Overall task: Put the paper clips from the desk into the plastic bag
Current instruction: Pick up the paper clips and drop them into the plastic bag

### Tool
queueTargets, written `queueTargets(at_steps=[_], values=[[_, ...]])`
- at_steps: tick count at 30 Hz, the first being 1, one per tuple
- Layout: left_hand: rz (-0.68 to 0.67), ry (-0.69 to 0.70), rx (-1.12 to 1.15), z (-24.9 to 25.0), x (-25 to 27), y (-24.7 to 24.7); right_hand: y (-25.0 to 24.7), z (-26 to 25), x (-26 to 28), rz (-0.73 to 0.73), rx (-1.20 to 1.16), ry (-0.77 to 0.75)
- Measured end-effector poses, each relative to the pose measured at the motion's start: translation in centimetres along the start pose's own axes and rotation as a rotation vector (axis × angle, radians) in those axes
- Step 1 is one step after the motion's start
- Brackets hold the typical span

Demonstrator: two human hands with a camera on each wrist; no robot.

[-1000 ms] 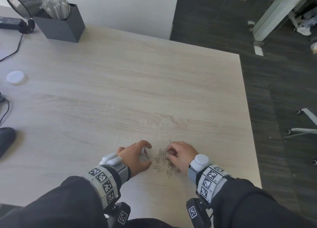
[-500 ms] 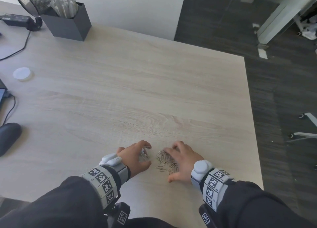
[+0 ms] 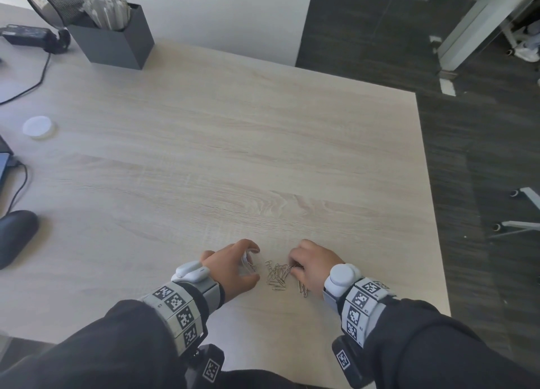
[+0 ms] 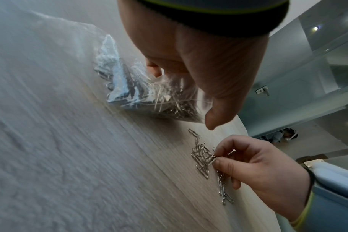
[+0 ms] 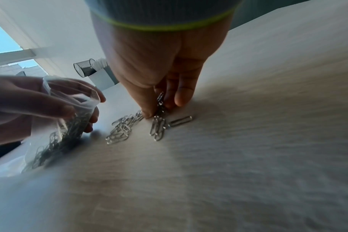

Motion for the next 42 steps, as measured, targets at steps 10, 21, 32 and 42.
queueTargets(at_steps=[10,21,32,42], values=[[-0.005,0.001,0.008,-0.2,-0.4,0.6,-1.4,0.5,0.2,0.103,-0.291,0.171],[-0.047,0.019,-0.003,0.4,-0.5,1.0,-2.7,-6.5,0.5,0.186,-0.528,-0.079],[-0.032,0.03,0.03,0.8,-0.5,0.2,-2.4,4.7,3.8,0.075,-0.222,0.165],[-0.034,0.006,0.023,0.8,-0.3,0.3,-0.1,2.2,2.2,-0.011,-0.042,0.057]])
Point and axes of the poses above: each hand's wrist, its own x-axis away from the middle knuckle, its own y-axis out of the palm, z = x × y, the point moved 7 cm from there along -x, towards the middle knuckle, and after that the axes turned 9 degrees about -z, right-handed, at the moved point
